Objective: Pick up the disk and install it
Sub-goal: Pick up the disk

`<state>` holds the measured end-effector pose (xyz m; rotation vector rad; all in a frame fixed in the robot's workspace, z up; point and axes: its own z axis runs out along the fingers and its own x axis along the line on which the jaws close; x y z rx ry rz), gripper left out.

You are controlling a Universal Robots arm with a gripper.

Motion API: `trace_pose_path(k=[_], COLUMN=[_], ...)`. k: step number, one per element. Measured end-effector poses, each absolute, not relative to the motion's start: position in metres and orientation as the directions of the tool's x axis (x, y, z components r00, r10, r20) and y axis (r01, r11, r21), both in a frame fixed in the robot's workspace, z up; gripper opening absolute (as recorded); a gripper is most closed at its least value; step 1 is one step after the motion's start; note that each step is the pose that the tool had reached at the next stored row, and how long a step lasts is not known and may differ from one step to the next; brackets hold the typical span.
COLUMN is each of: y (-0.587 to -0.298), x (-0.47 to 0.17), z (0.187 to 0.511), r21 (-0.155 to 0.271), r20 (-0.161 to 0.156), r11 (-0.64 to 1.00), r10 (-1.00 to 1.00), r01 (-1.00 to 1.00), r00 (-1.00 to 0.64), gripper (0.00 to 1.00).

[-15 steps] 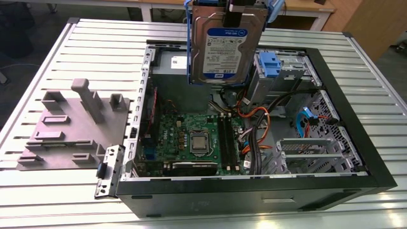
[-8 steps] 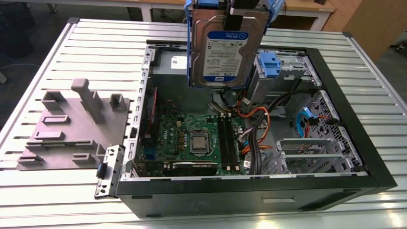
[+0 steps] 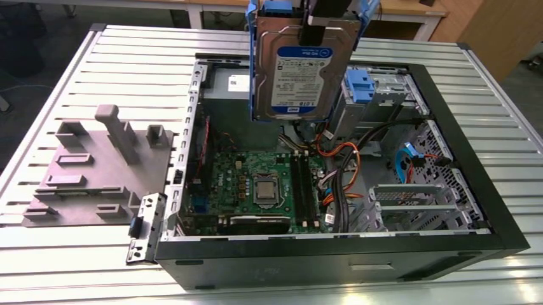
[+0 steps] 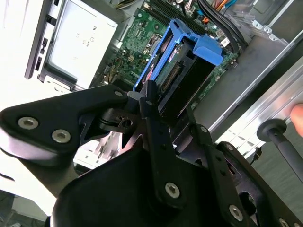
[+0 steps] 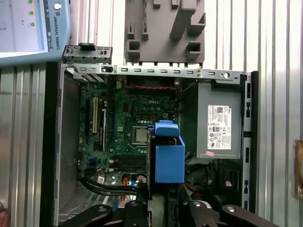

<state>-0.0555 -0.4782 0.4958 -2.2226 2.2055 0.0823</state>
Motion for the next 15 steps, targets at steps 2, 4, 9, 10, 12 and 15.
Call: trace_pose_path(k=[2,4,9,10,12,15], y=[-0.48,-0.483,-0.489,-0.49,-0.492,-0.495], x=[-0.055,-0.055,-0.055,-0.055,-0.055,-0.055], z=[0.496,0.496,0.495,0.495,0.495,0.495], r21=[0.03,0.03,0.03,0.03,0.03,0.03], r20=[-0.044,-0.044,-0.044,-0.044,-0.044,-0.044], r11=[-0.008,-0.008,-0.008,-0.008,-0.008,-0.008], r10=[-0.999,-0.999,-0.999,-0.999,-0.999,-0.999], r01=[-1.0,-1.0,-1.0,-1.0,-1.0,-1.0], r00=[0.007,0.007,0.007,0.007,0.007,0.007], gripper=[0.35,0.35,0.35,0.35,0.35,0.35])
